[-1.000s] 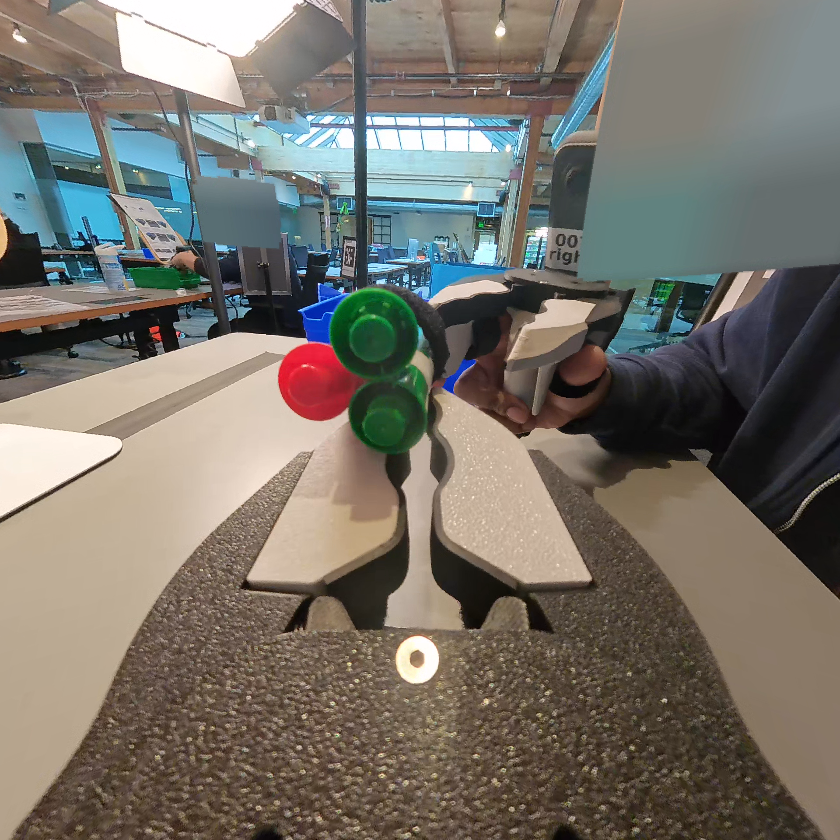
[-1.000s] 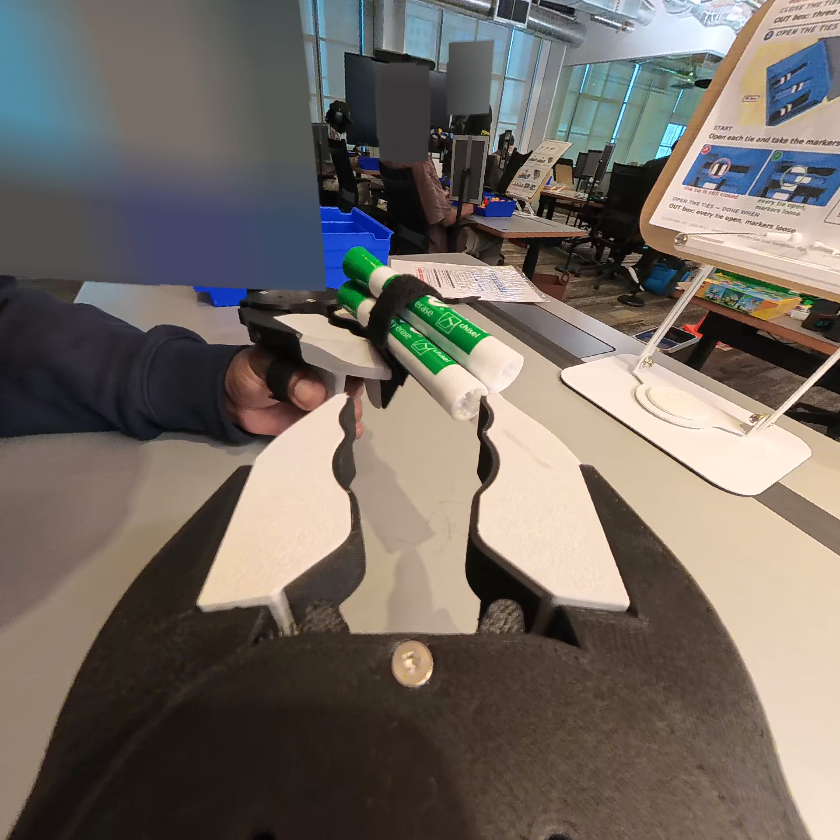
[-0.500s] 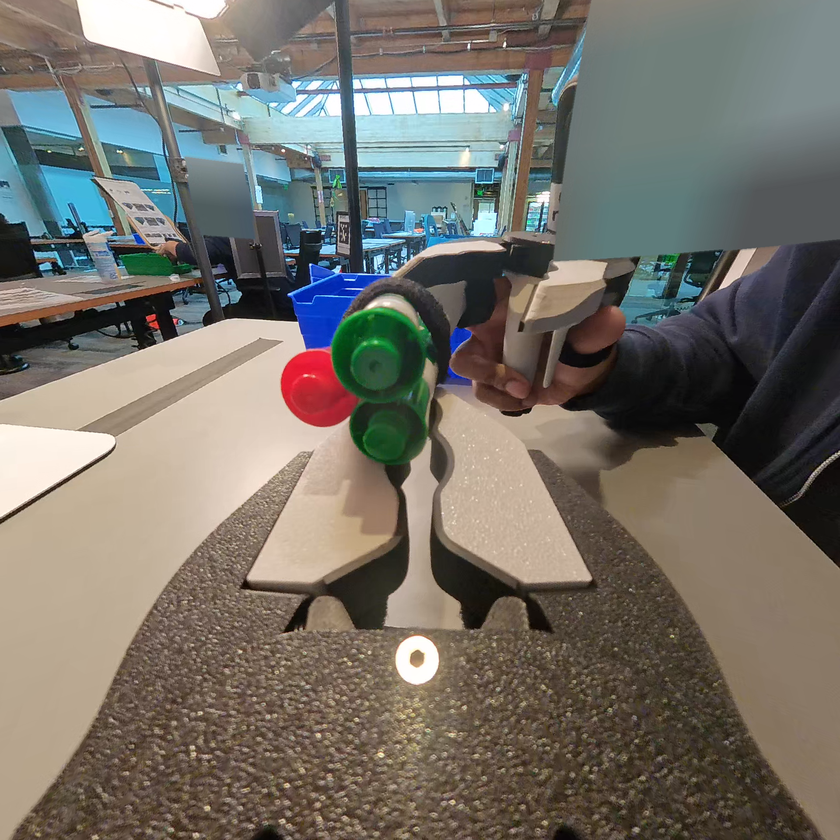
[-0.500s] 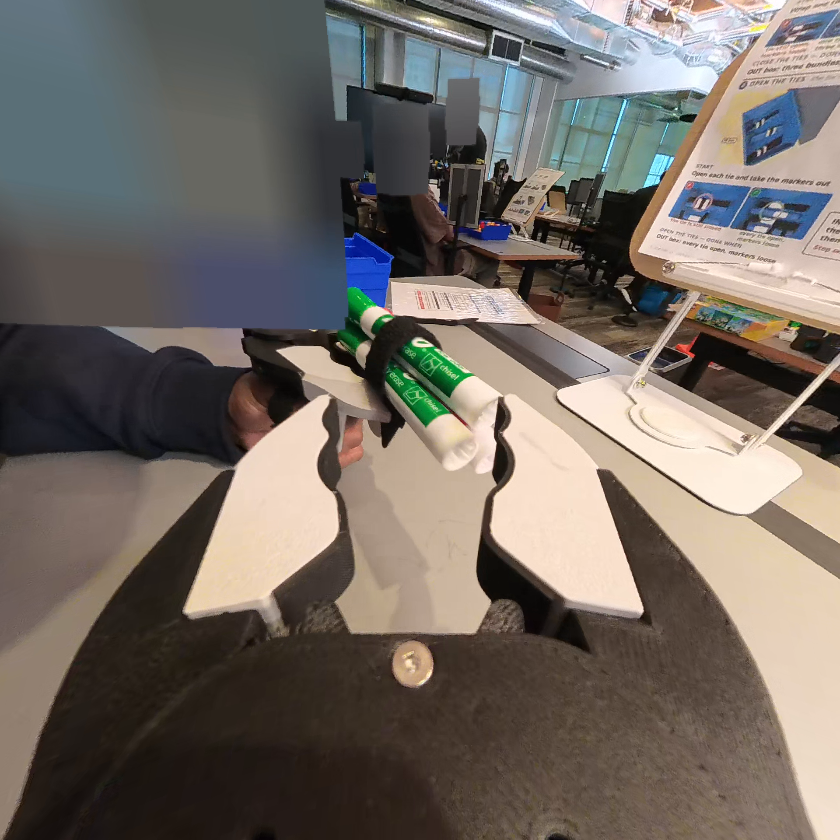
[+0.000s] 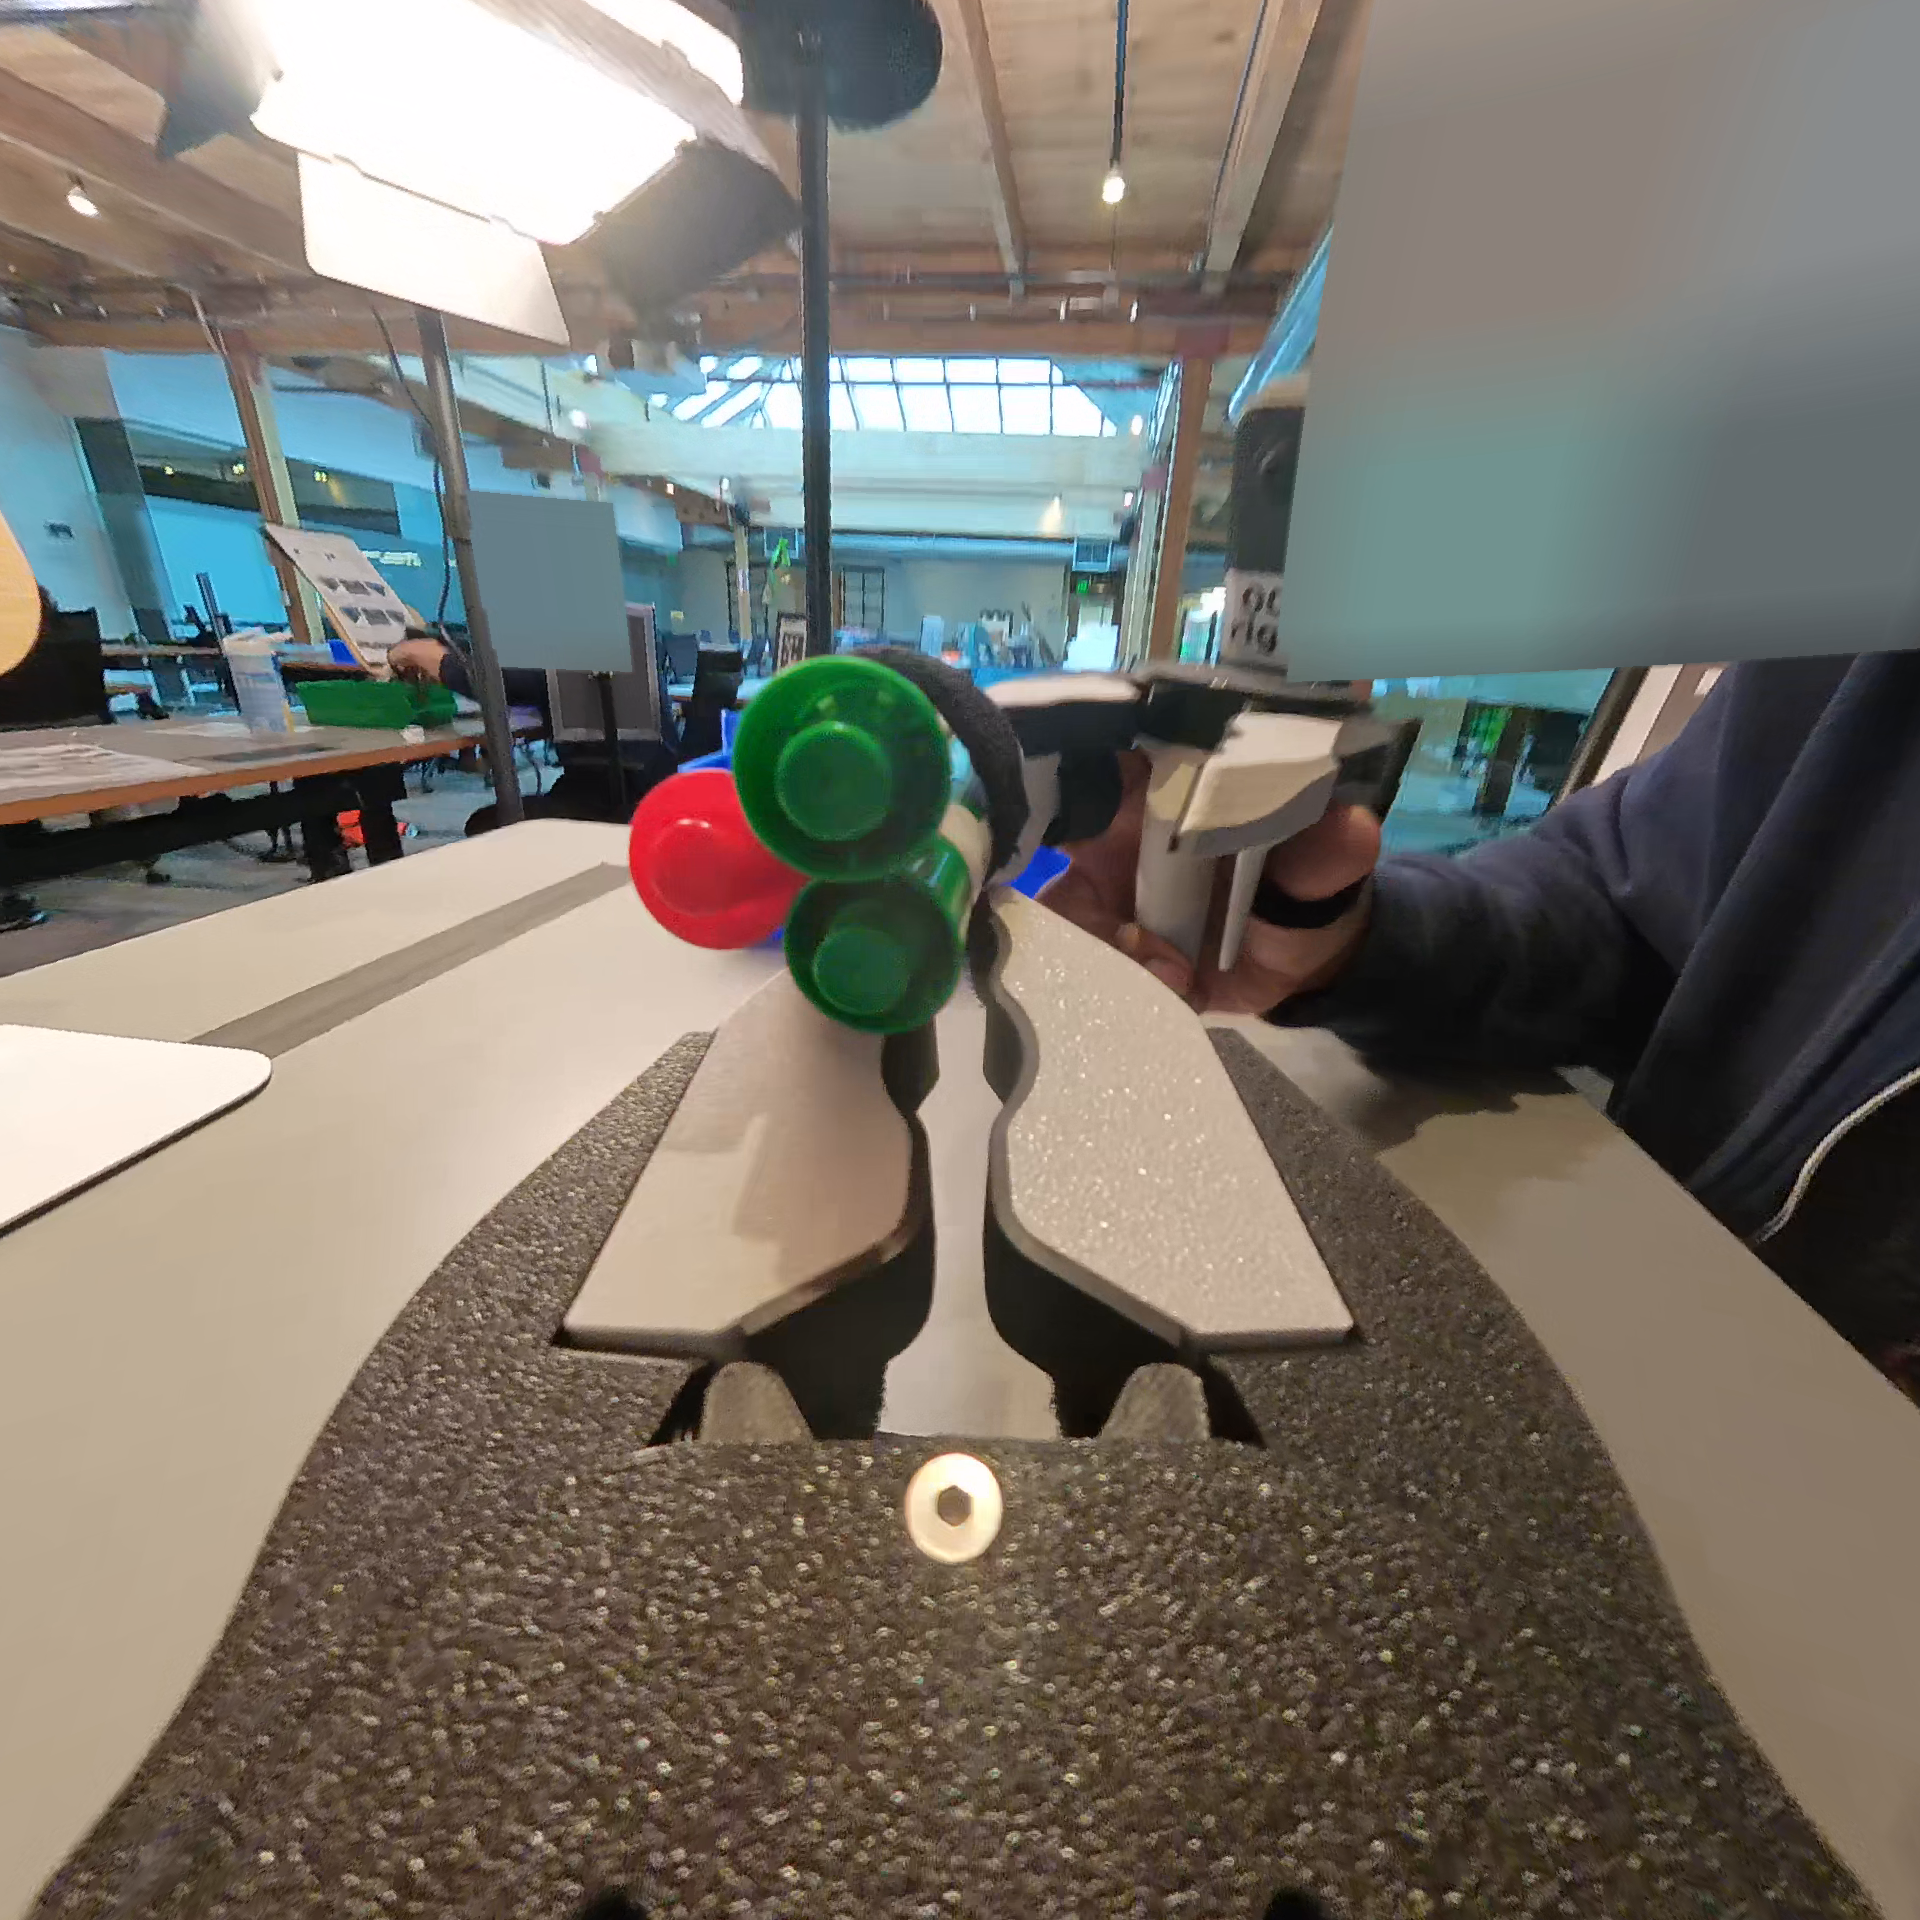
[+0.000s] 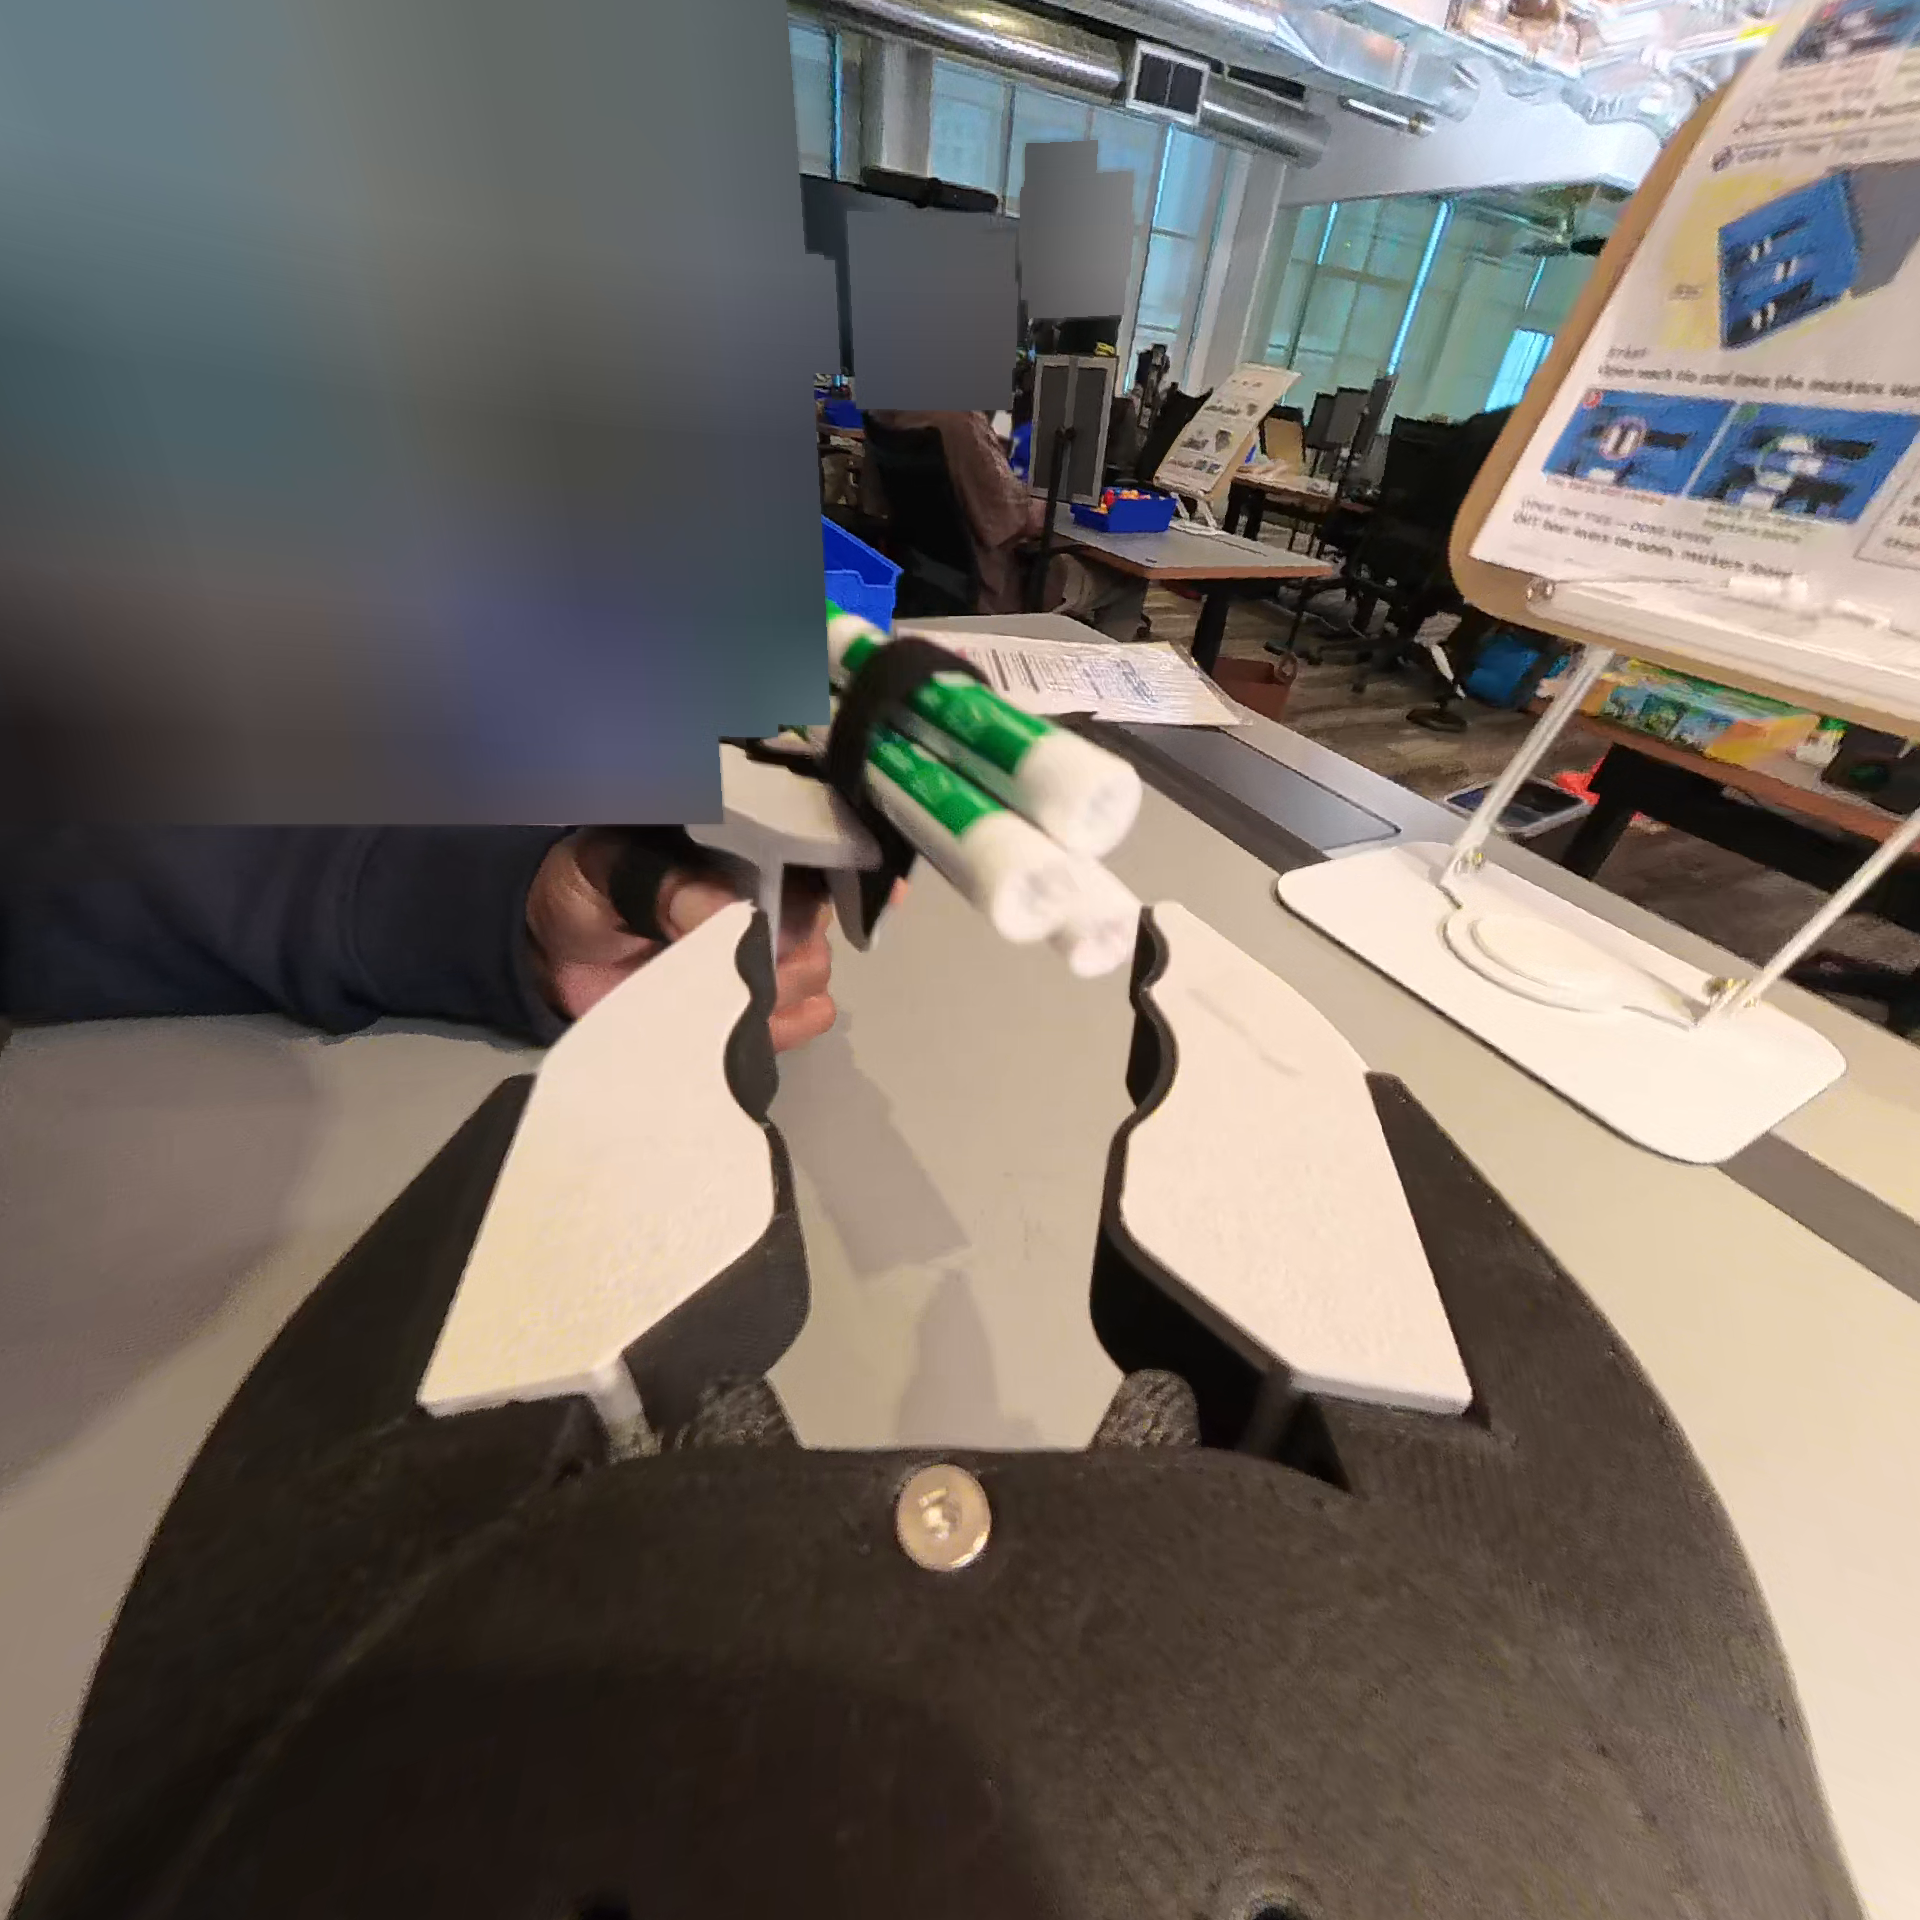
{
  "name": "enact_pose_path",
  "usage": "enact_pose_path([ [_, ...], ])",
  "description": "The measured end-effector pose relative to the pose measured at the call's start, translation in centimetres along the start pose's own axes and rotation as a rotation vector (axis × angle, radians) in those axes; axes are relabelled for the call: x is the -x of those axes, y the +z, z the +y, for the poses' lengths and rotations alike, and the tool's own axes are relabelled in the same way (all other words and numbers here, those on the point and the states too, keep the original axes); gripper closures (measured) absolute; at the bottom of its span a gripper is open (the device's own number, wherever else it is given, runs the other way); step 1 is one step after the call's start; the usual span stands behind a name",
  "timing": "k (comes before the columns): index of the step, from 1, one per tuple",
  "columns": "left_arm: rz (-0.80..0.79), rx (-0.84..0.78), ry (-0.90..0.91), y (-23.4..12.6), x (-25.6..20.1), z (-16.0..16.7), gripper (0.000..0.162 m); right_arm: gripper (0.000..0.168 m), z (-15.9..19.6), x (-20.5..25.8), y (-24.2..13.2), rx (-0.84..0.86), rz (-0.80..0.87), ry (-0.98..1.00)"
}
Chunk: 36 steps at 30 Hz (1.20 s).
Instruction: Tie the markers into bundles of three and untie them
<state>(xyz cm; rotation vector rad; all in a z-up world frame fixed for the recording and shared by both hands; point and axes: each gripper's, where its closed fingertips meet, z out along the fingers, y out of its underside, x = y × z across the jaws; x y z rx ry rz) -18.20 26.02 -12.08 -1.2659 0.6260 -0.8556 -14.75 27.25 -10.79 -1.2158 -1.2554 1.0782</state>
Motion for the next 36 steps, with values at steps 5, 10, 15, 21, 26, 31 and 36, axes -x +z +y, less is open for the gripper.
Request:
enact_pose_path([
  [5,0.000,0.002,-0.013,-0.2,0.3,0.0,0.159,0.100,0.3,-0.2,0.2,-0.012,-0.041,0.106],
  [10,0.016,0.063,0.000,0.3,-0.2,0.8,0.159,0.100,0.3,0.8,0.5,-0.009,-0.052,0.058],
  [15,0.011,0.085,-0.003,0.5,-0.2,1.1,0.159,0.099,0.2,0.9,0.6,-0.008,-0.054,0.065],
  [21,0.002,0.045,-0.018,0.2,0.1,0.6,0.159,0.099,0.9,0.0,0.5,0.019,-0.034,0.132],
  [26,0.010,0.059,-0.013,0.3,-0.1,0.7,0.159,0.097,0.9,0.6,0.8,0.015,-0.046,0.123],
  [31,0.019,0.079,-0.010,0.5,-0.2,1.0,0.159,0.097,0.7,0.5,0.7,0.007,-0.046,0.123],
  [36,0.029,0.093,-0.006,0.6,-0.4,1.1,0.159,0.096,0.7,0.8,0.7,0.009,-0.057,0.116],
])
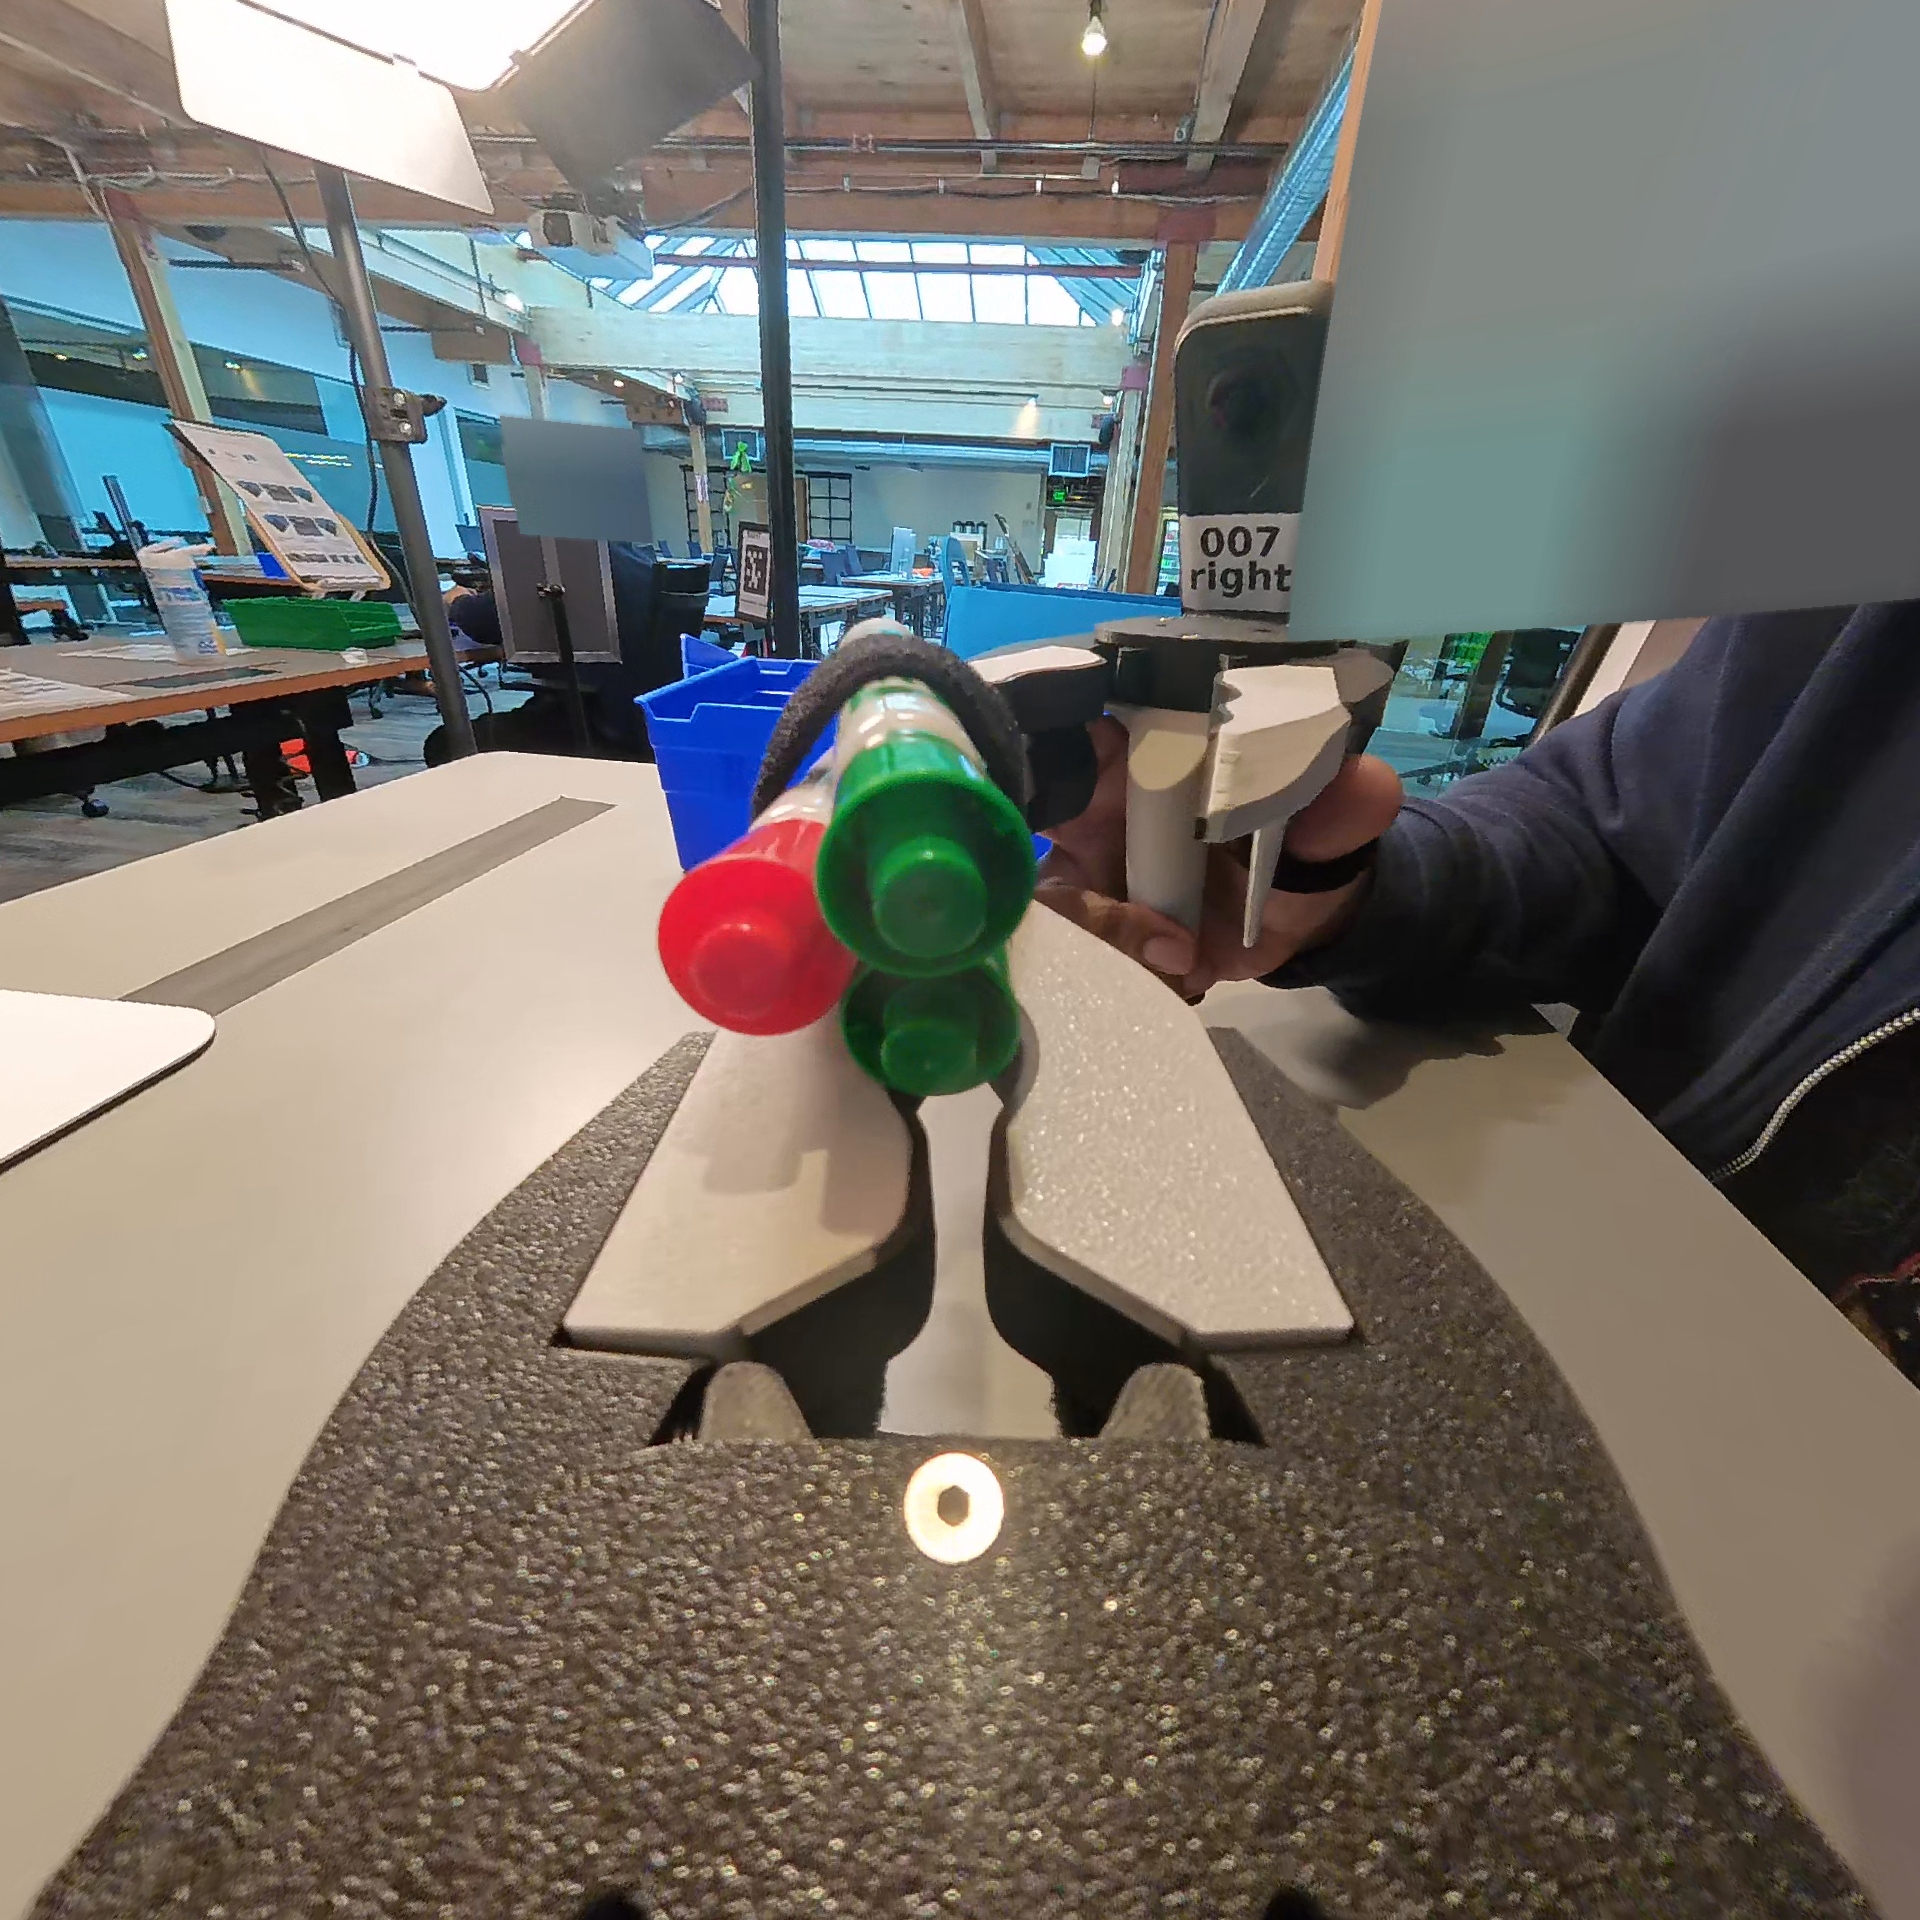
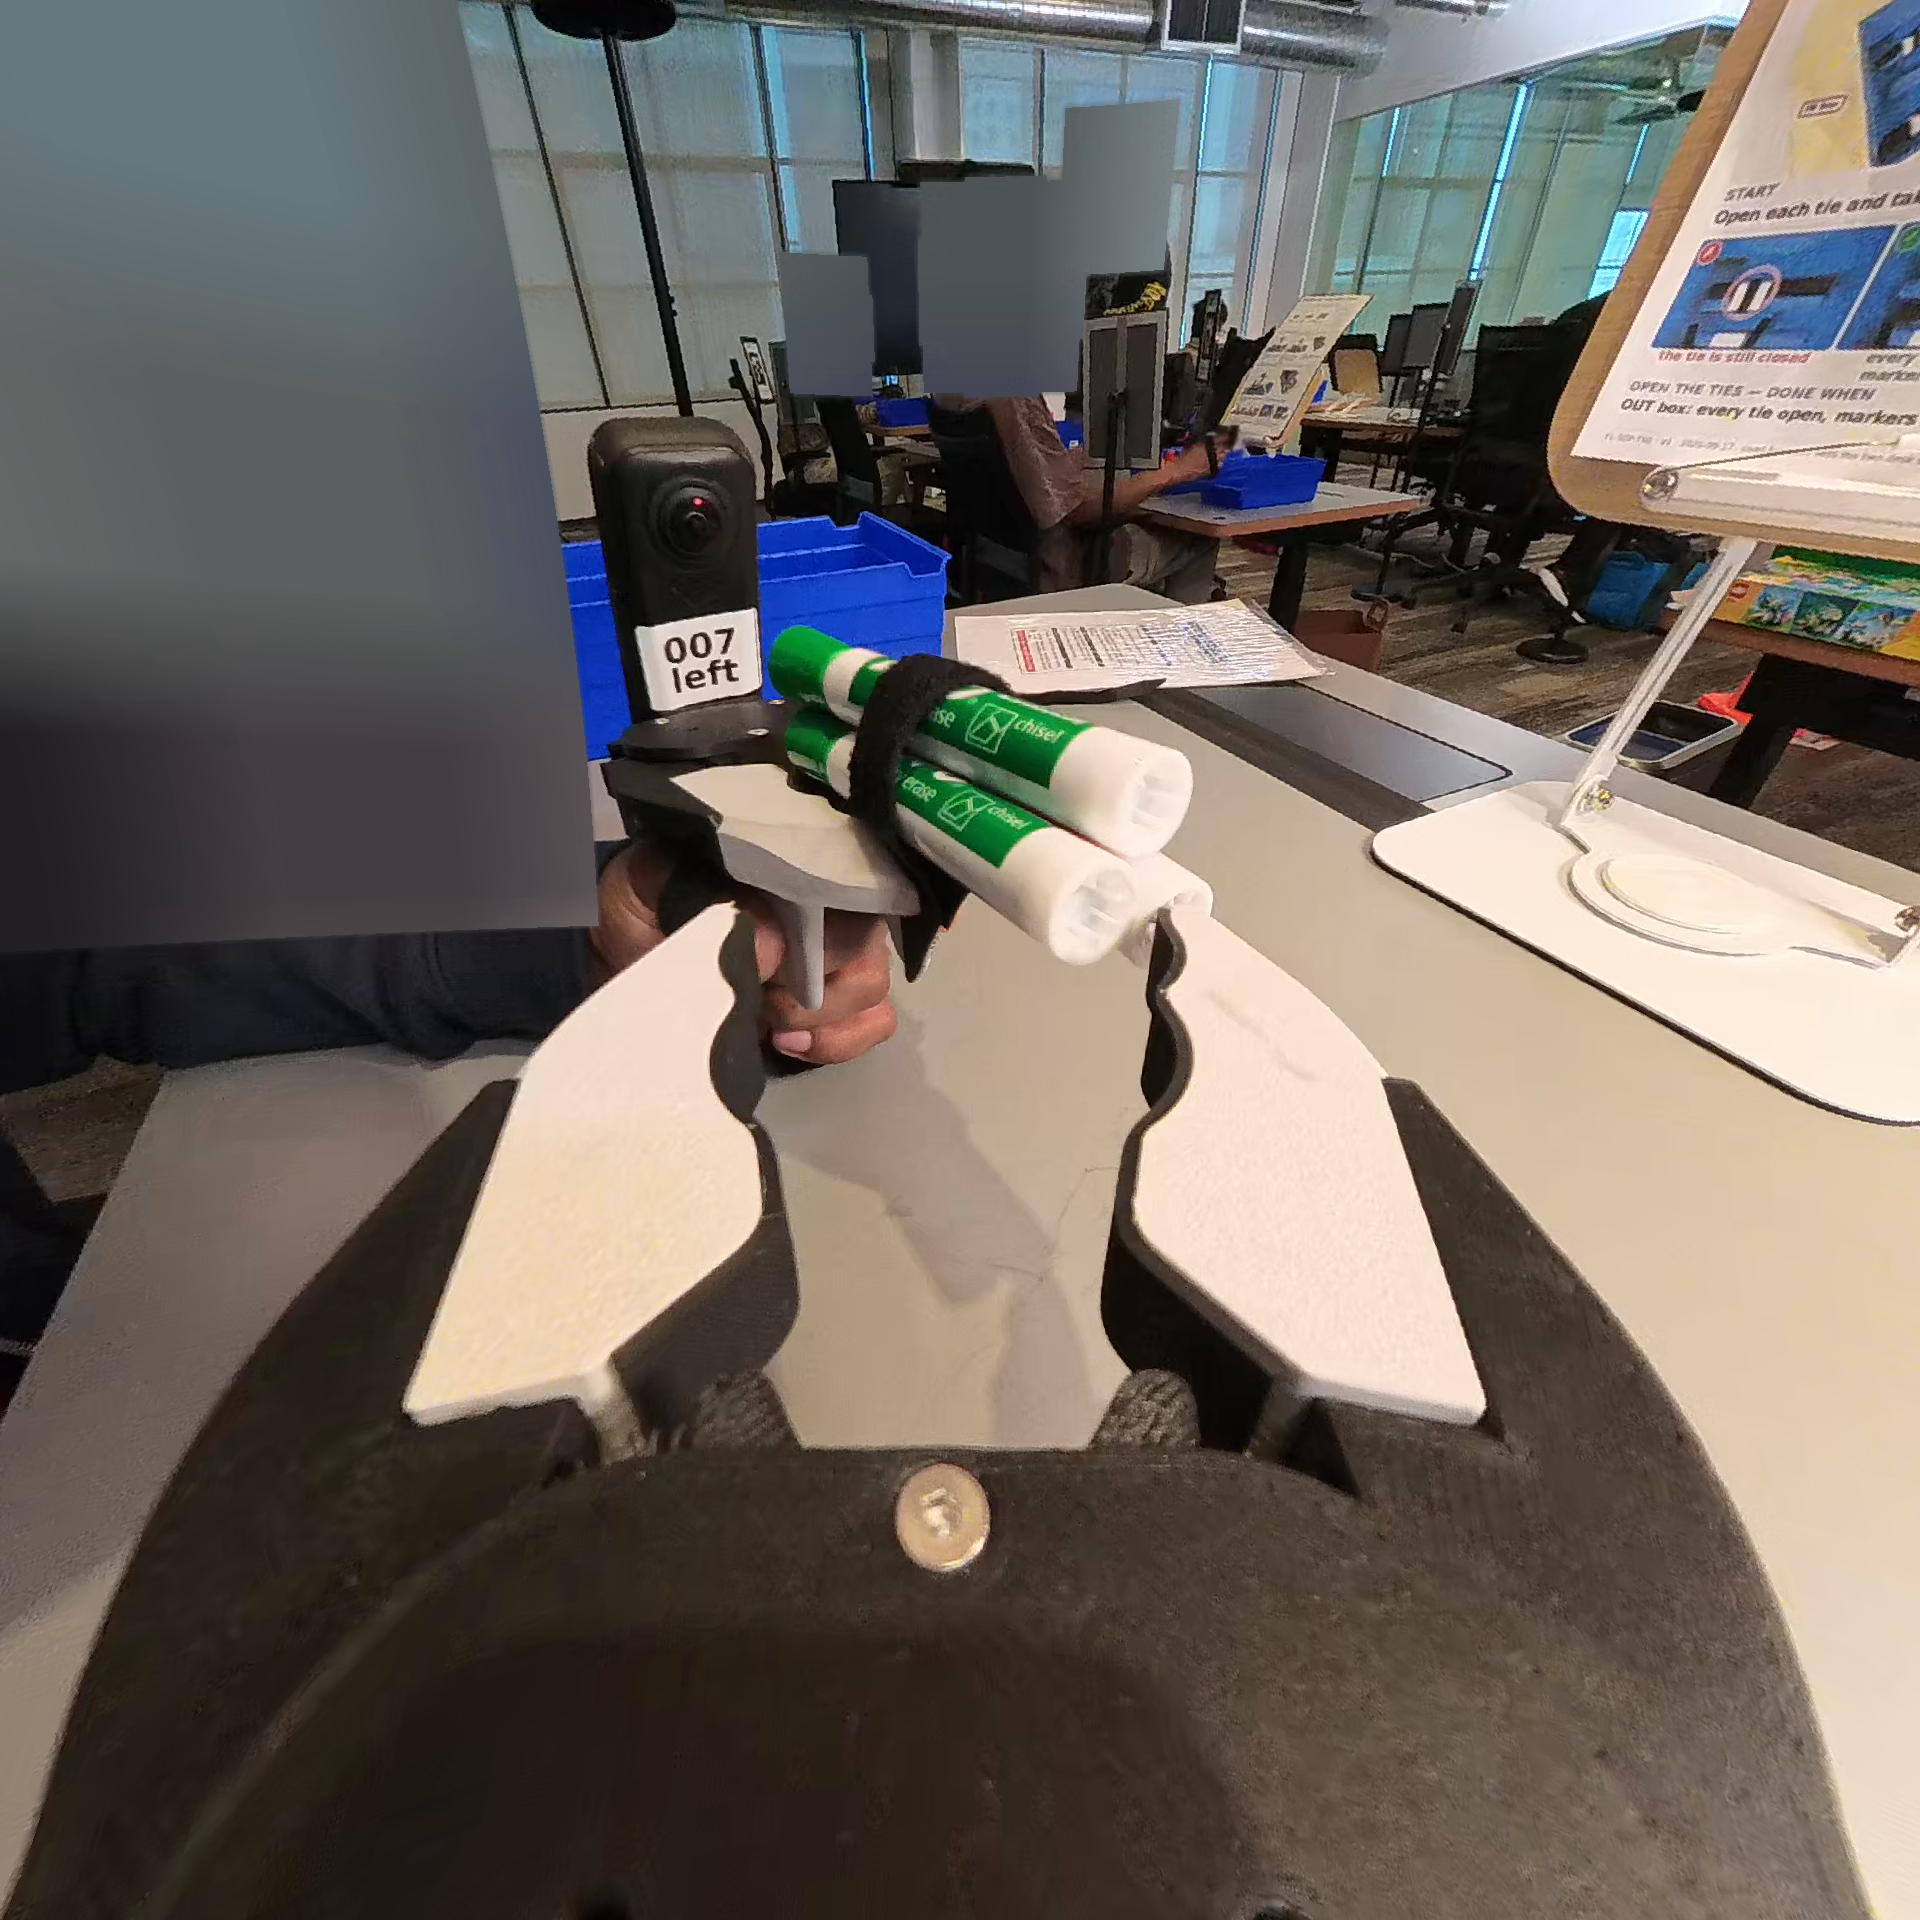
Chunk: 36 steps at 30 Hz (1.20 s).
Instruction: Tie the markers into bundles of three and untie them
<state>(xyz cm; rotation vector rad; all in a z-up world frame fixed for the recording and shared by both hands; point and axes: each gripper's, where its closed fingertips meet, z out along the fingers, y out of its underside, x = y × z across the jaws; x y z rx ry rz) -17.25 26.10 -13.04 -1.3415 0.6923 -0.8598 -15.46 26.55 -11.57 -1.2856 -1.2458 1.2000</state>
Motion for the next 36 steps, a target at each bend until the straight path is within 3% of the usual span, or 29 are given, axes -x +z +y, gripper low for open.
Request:
enact_pose_path([
  [7,-0.003,-0.018,-0.028,0.0,0.1,-0.2,0.159,0.097,0.0,0.1,0.0,-0.002,-0.021,0.009],
  [16,-0.008,-0.168,-0.262,-0.6,1.3,-1.3,0.159,0.109,0.5,-0.6,0.7,-0.024,-0.143,0.429],
  [22,-0.004,-0.221,-0.304,-1.0,1.5,-1.8,0.159,0.108,0.8,-1.1,0.5,-0.003,-0.126,0.433],
  [30,0.062,-0.135,-0.256,0.1,-0.1,-1.0,0.159,0.121,0.8,1.0,2.1,0.025,-0.231,0.480],
  [36,0.110,-0.028,-0.253,0.9,-1.1,0.1,0.159,0.146,0.9,1.0,1.7,0.023,-0.256,0.488],
])
